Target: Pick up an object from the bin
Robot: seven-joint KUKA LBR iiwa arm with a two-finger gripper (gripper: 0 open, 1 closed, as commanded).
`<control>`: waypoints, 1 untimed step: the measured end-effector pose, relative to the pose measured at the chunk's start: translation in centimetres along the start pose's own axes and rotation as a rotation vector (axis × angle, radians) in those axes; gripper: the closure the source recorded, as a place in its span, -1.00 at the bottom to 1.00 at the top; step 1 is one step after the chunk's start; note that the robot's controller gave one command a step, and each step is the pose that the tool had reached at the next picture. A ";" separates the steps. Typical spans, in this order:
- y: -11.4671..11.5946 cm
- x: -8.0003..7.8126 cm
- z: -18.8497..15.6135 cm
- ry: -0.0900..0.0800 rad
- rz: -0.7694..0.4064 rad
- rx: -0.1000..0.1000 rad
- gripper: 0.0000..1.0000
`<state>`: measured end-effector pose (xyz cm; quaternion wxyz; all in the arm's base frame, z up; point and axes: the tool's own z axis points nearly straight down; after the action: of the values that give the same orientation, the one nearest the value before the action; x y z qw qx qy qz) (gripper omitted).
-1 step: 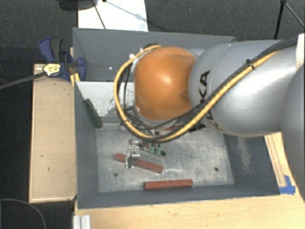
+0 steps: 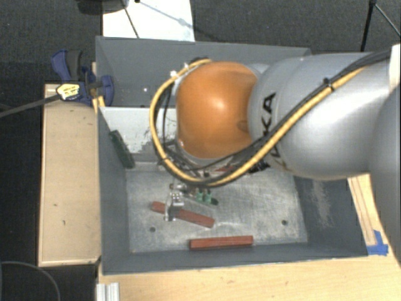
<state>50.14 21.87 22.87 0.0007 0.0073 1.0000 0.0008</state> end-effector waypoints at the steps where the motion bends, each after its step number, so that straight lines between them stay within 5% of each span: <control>1: -1.9 -1.6 5.1 -0.007 -0.015 -0.003 -1.00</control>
Offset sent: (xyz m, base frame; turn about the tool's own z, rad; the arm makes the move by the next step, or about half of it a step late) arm 0.0011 -0.0461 -0.1209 0.0253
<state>51.69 19.98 17.82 0.0043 0.0000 1.0000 0.0022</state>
